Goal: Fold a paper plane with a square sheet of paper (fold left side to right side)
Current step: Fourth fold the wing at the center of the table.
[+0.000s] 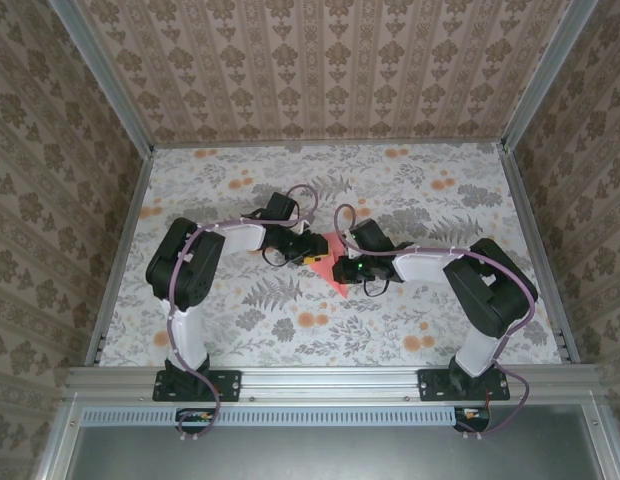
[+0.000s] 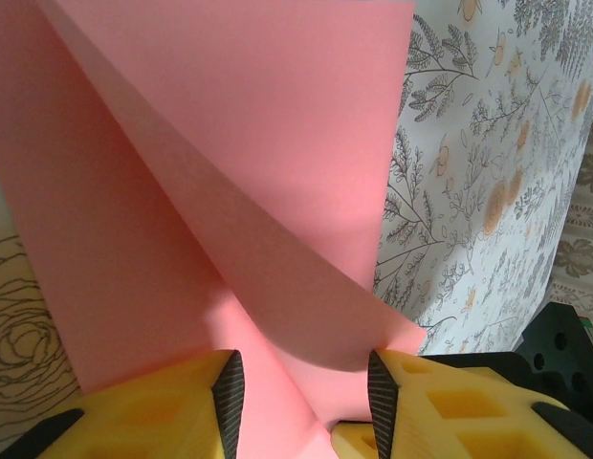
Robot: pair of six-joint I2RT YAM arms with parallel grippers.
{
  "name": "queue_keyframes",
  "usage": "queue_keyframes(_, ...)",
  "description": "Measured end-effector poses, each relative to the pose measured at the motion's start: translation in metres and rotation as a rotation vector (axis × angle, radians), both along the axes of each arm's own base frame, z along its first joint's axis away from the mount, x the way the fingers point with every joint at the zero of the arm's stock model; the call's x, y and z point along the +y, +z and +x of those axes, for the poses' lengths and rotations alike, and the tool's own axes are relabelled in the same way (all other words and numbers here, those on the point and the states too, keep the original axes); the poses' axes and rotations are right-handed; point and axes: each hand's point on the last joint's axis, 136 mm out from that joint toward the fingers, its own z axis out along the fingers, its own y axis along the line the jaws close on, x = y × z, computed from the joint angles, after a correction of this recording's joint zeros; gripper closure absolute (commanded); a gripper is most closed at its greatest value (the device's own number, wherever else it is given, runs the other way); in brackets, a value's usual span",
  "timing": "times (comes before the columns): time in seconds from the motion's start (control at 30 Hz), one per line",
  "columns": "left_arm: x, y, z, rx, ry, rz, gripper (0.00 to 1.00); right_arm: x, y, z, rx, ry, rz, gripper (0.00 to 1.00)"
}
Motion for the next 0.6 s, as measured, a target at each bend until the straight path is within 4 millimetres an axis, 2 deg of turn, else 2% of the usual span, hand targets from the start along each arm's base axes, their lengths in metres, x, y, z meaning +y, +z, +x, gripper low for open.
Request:
queue_keyframes(0.5, -0.0038, -0.0039, 0.0059, 0.005, 0.0, 0.005, 0.54, 0.0046, 0.008, 0.0034, 0.034, -0.017, 0.089, 1.0)
queue_keyframes(0.6, -0.0036, -0.0043, 0.0064, 0.007, 0.002, 0.01, 0.54, 0.0042, 0.0063, 0.0032, 0.041, -0.017, 0.09, 0.96)
